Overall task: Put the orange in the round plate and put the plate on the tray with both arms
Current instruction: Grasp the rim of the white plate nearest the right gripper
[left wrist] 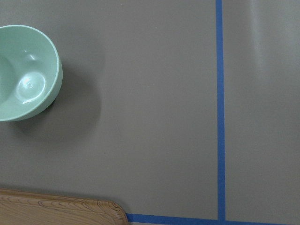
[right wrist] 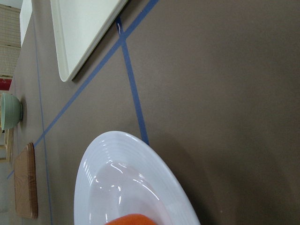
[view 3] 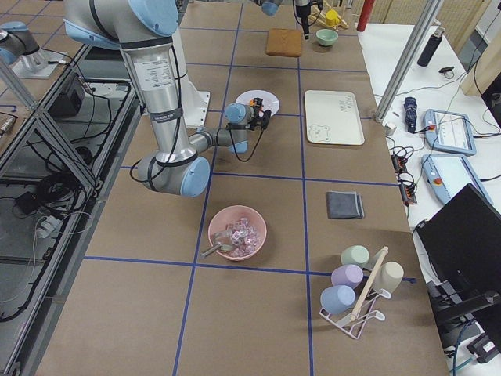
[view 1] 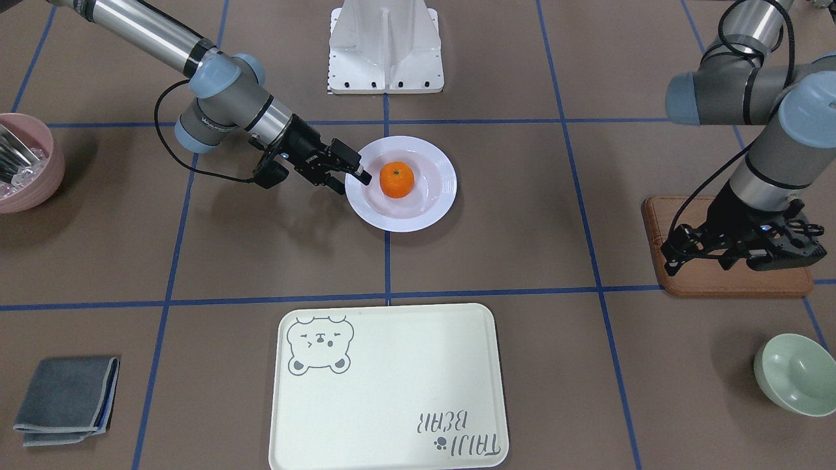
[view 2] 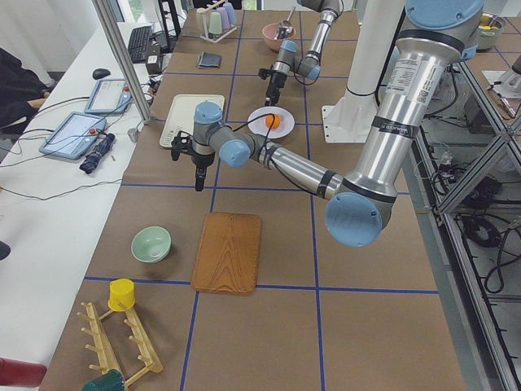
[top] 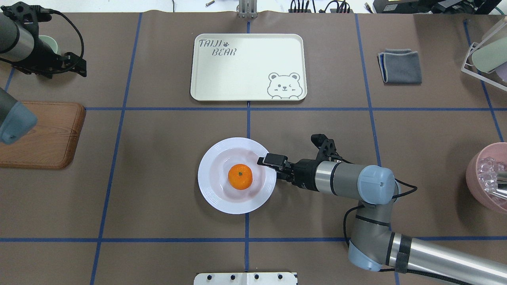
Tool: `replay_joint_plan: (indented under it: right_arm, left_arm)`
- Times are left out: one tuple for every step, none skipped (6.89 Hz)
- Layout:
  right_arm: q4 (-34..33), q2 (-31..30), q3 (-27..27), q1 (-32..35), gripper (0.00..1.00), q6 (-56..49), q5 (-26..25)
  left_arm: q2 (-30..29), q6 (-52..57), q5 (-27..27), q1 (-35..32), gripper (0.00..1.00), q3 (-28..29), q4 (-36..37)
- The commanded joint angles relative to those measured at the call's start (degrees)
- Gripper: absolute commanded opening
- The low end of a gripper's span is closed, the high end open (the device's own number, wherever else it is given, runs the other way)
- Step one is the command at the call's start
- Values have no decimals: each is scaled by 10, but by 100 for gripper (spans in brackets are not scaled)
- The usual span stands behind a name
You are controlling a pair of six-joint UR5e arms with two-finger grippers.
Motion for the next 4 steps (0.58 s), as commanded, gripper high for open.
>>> replay_joint_plan:
  right_arm:
    - [0,5,-1,-10,100,0,-6]
    - [0,11,-3,-10,100,7,-6]
    - [-1,15,-4,-11,100,14,-6]
    - [-1,15,-5,-14,100,14,-6]
  left_arm:
    - [1,1,0,0,99,1,1]
    - [2,1,0,1,99,1,1]
    - [2,1,0,0,99,1,1]
    - [2,1,1,0,99,1,1]
